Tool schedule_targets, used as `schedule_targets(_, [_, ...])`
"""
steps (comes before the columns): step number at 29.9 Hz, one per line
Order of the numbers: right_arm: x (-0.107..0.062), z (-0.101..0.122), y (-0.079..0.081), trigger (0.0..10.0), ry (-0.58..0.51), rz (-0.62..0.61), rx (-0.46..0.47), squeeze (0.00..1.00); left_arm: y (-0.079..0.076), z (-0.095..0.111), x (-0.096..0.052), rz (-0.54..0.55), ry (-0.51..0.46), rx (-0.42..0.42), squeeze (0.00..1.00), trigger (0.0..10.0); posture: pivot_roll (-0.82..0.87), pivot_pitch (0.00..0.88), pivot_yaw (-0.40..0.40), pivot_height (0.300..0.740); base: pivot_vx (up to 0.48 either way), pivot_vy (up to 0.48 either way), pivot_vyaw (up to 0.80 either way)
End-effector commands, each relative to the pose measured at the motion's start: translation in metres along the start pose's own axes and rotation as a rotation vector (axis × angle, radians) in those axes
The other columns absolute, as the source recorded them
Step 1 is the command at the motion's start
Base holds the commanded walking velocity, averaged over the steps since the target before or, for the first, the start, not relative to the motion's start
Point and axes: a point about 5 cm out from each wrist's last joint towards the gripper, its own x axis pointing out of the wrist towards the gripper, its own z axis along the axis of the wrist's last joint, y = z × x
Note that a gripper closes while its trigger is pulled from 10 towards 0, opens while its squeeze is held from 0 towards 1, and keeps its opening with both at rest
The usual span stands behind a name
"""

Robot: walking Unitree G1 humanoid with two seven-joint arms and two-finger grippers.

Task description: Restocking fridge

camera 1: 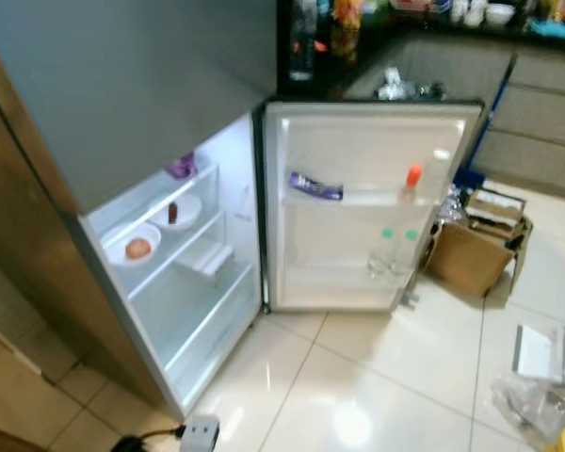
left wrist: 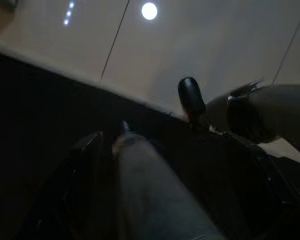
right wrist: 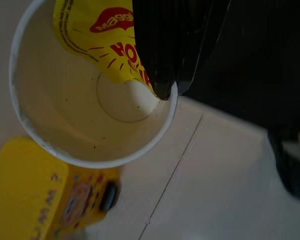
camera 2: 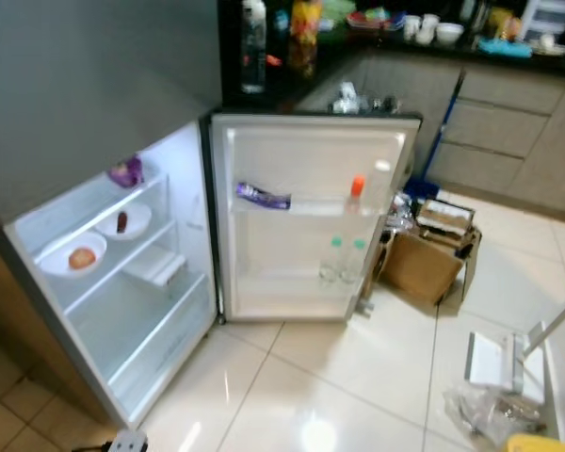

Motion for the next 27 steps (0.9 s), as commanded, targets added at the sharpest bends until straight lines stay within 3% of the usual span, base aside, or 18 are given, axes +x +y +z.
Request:
schedule_targets(1, [-0.001,-0.008,0.002,10.0,0.025,0.004,0.010,0.00,-0.001,-0.004,0.000,0.007,0.017,-0.002,0.00,10.0,-0.08,0.000,-0.013,0.740,0.000,0.000,-0.79])
schedule_targets(14, [-0.001,-0.009,0.005,10.0,0.026,0.013,0.012,0.00,-0.006,-0.001,0.003,0.011,0.002,0.022,0.00,10.0,-0.08,0.000,-0.012,0.740,0.000,0.000,-0.79])
schedule_targets(25, [-0.001,-0.009,0.006,10.0,0.015,0.017,0.010,0.00,0.007,-0.002,-0.003,0.029,0.002,0.031,0.00,10.0,-0.08,0.000,-0.010,0.740,0.000,0.000,-0.79])
schedule_targets(27, [-0.001,-0.008,0.006,10.0,0.007,0.019,-0.002,0.00,0.009,-0.004,-0.004,0.030,0.004,0.034,0.00,10.0,-0.08,0.000,-0.011,0.740,0.000,0.000,0.00])
